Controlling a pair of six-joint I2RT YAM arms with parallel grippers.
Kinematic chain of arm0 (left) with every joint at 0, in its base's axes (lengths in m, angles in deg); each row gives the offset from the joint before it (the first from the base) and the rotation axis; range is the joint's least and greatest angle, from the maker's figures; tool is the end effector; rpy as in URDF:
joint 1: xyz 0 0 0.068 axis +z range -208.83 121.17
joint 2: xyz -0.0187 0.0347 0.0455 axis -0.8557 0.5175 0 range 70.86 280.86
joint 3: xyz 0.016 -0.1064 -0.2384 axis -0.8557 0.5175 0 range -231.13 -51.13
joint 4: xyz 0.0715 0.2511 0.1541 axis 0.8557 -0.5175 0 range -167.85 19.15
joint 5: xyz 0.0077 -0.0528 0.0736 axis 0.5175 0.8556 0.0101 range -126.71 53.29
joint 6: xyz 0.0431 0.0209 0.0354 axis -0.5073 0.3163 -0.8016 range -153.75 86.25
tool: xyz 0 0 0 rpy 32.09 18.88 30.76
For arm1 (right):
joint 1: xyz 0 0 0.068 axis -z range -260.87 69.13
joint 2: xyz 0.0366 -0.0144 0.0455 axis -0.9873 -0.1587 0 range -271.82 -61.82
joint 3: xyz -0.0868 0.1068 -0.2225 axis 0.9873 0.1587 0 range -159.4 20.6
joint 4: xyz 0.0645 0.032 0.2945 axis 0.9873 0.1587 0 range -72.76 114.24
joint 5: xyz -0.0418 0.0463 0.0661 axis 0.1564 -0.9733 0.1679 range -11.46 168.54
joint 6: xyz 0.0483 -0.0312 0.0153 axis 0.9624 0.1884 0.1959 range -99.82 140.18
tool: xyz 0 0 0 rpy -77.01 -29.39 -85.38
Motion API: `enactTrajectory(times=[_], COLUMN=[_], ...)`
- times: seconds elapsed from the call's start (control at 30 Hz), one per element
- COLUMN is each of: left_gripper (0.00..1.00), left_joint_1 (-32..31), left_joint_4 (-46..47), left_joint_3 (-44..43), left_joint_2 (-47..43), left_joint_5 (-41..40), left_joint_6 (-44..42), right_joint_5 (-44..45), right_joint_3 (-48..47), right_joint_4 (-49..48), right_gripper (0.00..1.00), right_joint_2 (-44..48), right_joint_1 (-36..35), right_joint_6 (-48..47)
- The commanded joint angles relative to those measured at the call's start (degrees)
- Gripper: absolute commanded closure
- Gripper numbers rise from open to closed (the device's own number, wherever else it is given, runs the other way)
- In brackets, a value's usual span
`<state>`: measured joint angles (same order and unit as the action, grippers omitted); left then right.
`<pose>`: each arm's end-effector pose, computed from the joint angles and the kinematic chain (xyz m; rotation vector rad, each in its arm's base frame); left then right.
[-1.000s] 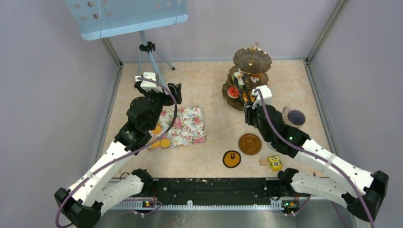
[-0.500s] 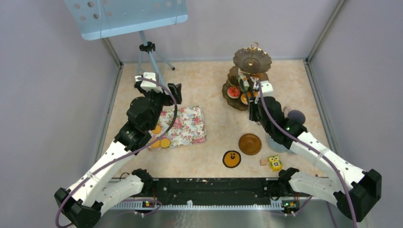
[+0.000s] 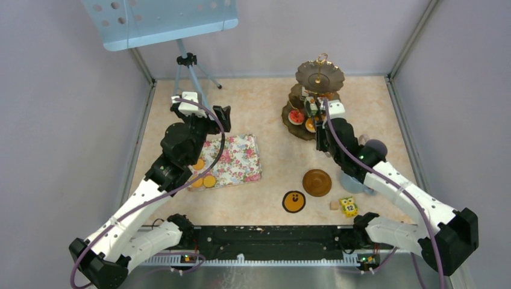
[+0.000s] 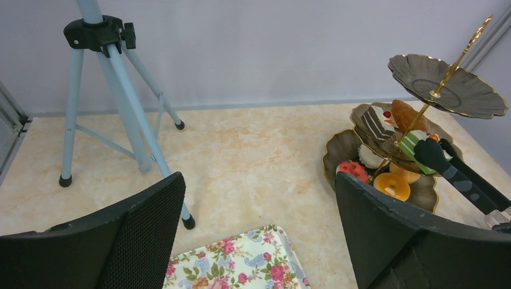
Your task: Serve the afternoon tea
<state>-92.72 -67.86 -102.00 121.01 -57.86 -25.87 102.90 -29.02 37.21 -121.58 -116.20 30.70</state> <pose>0.2256 -0.1324 0.3782 0.0461 1.5174 -0.3064 0.2441 0.1510 0.2828 -0.1894 2.0369 0.0521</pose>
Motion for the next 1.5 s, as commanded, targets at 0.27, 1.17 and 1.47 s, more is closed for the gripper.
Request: enactTrajectory(times=[0.27, 1.17, 1.47], left_gripper=[0.01, 0.01, 0.01], left_joint_1=[0.2, 0.3, 0.3], left_joint_4=[2.1, 2.1, 1.7], left_joint_3=[-0.8, -0.6, -0.6], left_joint_2=[-0.8, -1.3, -3.2], left_joint_5=[0.0, -2.3, -18.2], left_joint_6=[0.6, 0.3, 3.5], right_joint_5=[-1.4, -31.3, -19.9], right_joint_3=[-6.3, 0.9, -11.0], right_joint_4=[0.5, -28.7, -34.9], right_gripper=[0.53, 0.54, 0.53], right_joint_2=[-0.1, -16.1, -36.8], right_joint_1=[1.4, -19.0, -31.4], right_joint_6=[-0.3, 1.1, -9.4])
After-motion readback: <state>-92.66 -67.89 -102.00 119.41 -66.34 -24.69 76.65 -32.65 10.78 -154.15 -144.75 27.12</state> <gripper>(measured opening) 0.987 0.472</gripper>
